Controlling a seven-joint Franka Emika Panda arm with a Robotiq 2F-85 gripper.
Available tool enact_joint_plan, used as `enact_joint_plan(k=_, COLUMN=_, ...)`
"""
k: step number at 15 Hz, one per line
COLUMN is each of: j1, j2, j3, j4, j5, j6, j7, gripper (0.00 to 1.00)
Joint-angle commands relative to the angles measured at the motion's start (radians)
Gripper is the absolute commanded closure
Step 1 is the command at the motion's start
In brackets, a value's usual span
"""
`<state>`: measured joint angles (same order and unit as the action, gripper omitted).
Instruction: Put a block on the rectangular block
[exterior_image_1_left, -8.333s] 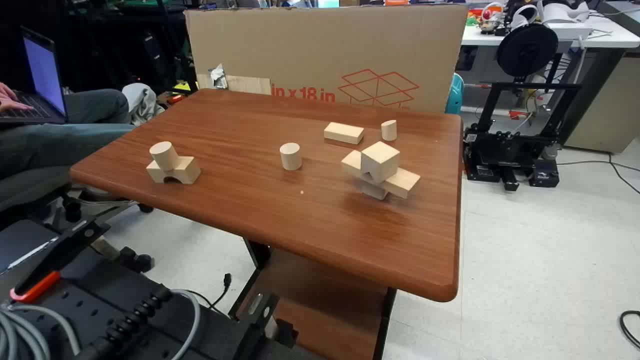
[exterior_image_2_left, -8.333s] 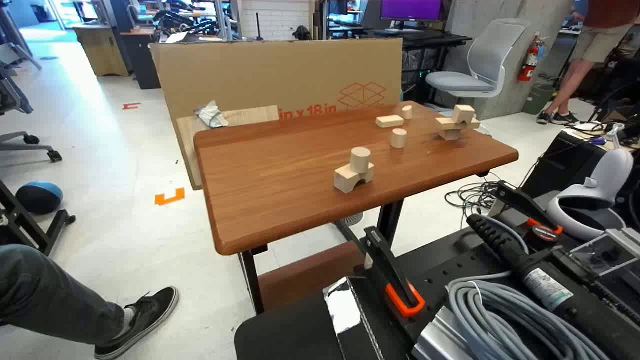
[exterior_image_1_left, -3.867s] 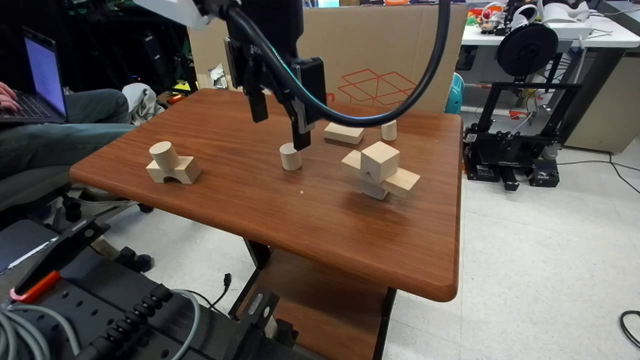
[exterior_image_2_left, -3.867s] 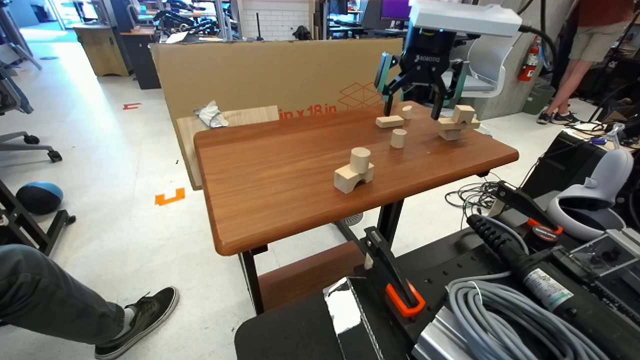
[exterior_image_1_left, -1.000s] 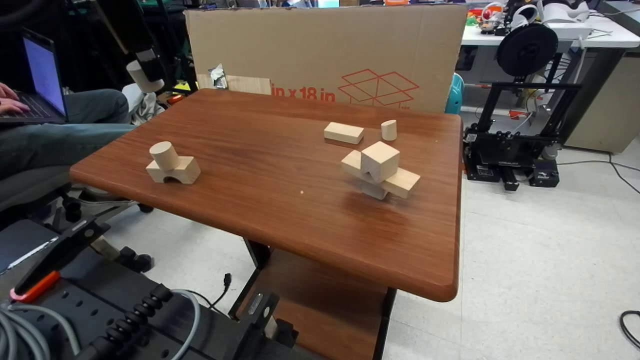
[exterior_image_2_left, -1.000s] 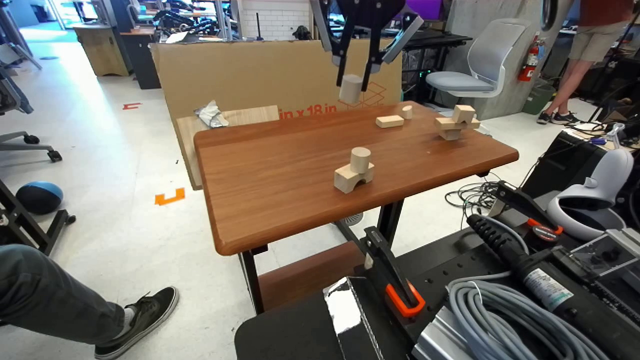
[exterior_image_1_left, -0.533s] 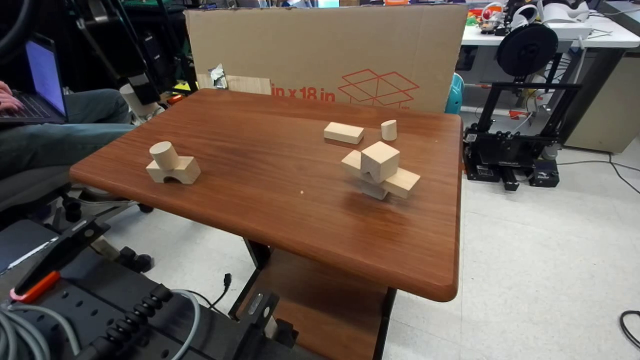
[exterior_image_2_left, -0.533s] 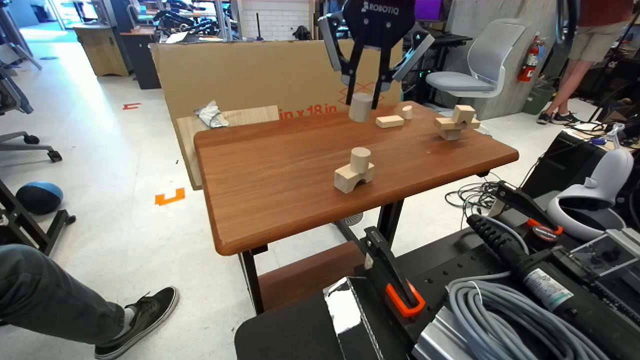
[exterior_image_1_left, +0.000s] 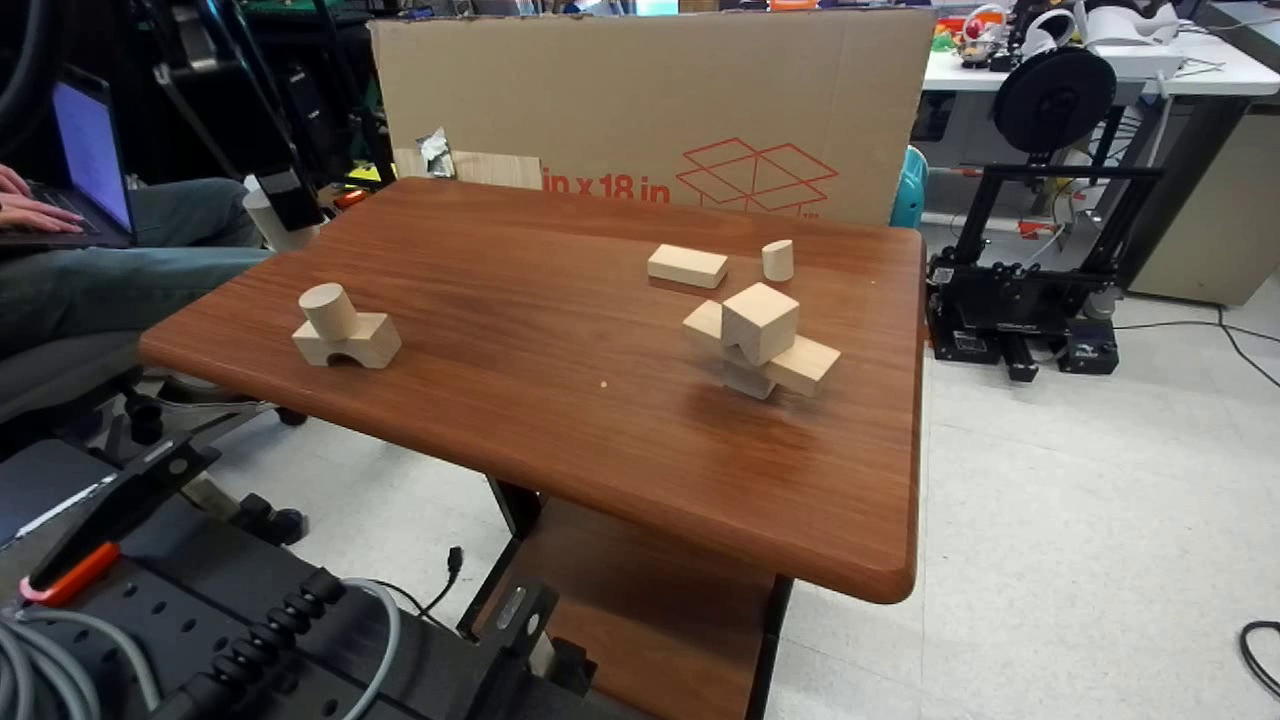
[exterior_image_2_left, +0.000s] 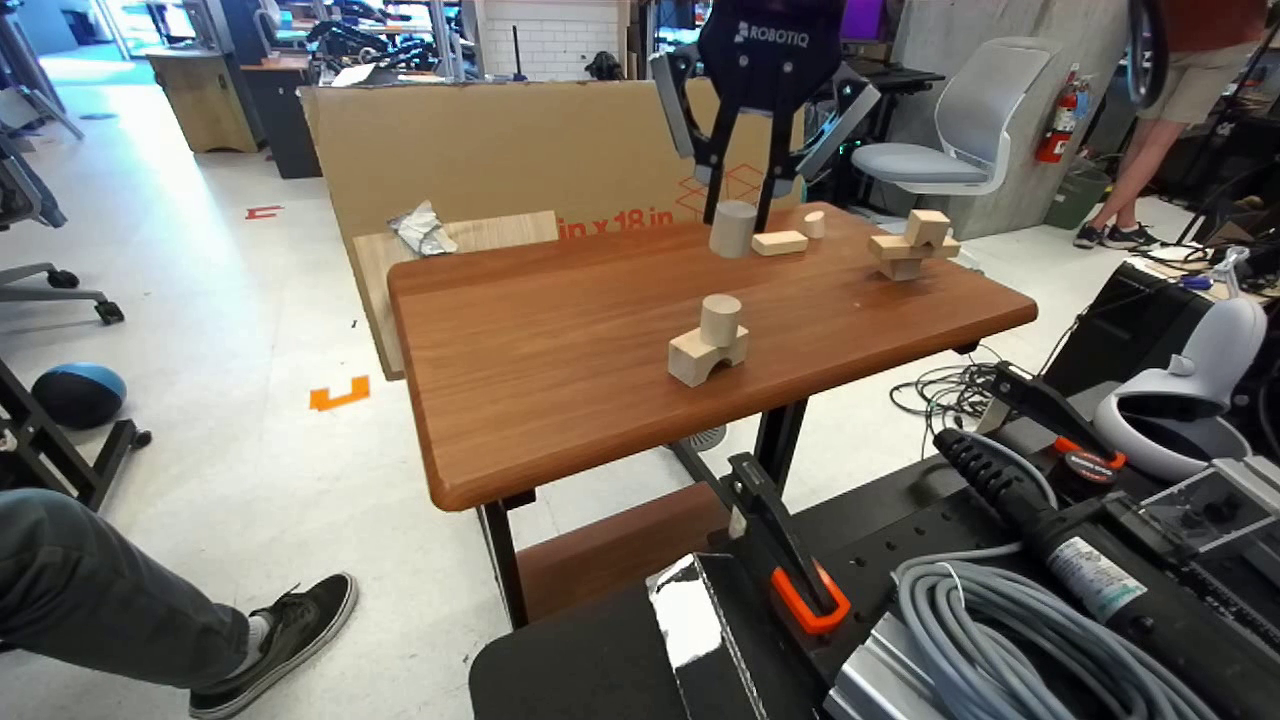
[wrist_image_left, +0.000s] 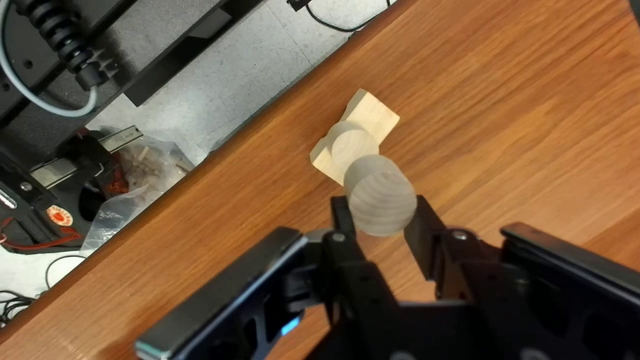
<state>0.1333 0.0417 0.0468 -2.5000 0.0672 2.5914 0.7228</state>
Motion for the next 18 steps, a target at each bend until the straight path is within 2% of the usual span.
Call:
enact_joint_plan(k=1, j1=-0.011, j2=0.017, j3=0.008, j4=-0.001, j5=-0.008, j6=0.018, j7=0.028, gripper=0.92)
enact_joint_plan(k=18, j1=0.005, j2=0.119, j3=-0.013, j4=0.046, j5=-0.071, j6=0.03, j7=0.112, gripper=0.92)
